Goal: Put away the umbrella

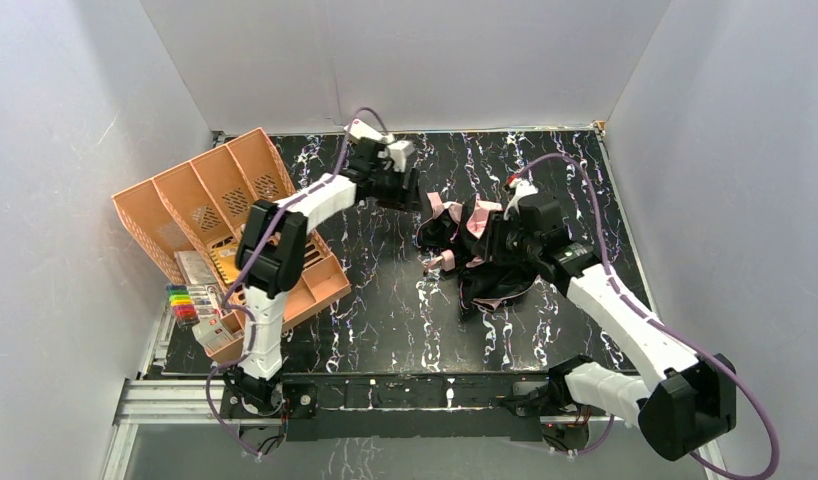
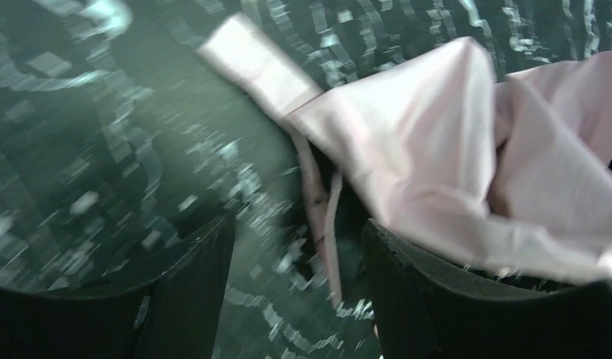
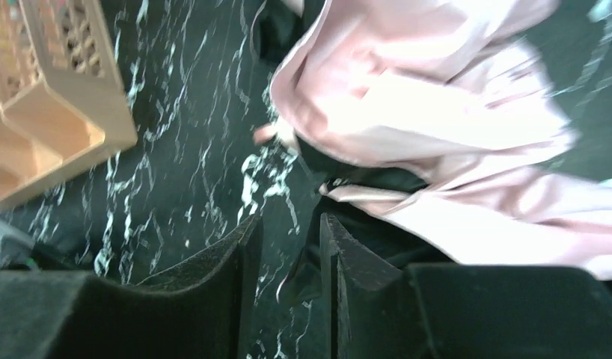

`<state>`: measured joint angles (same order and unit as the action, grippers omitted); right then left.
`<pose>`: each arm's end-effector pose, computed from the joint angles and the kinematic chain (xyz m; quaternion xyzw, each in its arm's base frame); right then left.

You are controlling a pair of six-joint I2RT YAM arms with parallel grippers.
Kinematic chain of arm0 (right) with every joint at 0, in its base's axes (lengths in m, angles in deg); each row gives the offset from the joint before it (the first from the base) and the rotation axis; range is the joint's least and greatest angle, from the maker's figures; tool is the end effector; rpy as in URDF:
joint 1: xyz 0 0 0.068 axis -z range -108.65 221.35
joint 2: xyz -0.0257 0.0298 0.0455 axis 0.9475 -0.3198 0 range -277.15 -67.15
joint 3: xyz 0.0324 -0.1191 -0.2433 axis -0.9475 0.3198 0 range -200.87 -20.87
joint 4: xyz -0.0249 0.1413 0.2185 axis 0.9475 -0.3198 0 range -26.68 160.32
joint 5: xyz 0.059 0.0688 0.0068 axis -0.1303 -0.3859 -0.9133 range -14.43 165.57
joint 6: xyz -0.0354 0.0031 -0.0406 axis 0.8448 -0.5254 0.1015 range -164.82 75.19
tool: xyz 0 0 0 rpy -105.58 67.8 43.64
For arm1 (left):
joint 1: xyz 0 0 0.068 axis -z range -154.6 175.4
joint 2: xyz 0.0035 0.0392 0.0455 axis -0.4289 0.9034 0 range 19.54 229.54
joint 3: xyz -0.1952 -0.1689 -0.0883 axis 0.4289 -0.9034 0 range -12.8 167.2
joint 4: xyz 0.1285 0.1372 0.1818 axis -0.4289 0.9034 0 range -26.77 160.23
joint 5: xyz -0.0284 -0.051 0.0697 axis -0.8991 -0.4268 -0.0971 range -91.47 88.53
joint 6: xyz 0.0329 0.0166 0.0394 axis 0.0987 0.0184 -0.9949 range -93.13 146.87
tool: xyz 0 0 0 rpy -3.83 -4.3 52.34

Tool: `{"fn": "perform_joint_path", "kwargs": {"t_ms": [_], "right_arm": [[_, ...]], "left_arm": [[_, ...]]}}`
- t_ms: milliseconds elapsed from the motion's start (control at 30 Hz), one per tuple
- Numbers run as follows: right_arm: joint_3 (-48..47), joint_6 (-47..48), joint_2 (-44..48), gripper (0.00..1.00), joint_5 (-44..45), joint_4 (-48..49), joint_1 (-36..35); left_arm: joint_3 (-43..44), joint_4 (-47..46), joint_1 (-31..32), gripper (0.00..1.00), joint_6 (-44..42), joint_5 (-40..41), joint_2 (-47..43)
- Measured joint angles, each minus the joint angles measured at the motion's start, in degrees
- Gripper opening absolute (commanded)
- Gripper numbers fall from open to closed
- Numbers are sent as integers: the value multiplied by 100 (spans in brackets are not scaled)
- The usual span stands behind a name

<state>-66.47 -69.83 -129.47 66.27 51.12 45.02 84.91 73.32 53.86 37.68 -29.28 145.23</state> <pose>0.2104 0.1105 0.2702 -0.0470 0.8873 0.2613 0.3771 0.4330 -0.2537 0.2009 0.2379 0.8462 -0.3463 0.3277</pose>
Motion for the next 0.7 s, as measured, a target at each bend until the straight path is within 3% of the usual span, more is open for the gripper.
{"fn": "perform_joint_path", "kwargs": {"t_ms": [167,333,467,700], "right_arm": [[-881,400,48,49,1222,-619,26],[-1318,651,-339,49,2059,-796,328],[-1403,721,-931,49,2153,-750,916],[-1368,715,-1939,50,1985,-472,1943]], "left_arm": [[-1045,-96,-479,63,111,448,-1043],[-2061,-258,-352,58,275,693,-2168],[-2815,-413,-133,56,492,763,-2621],[-3469,-448,651,53,828,1008,-2612]]}}
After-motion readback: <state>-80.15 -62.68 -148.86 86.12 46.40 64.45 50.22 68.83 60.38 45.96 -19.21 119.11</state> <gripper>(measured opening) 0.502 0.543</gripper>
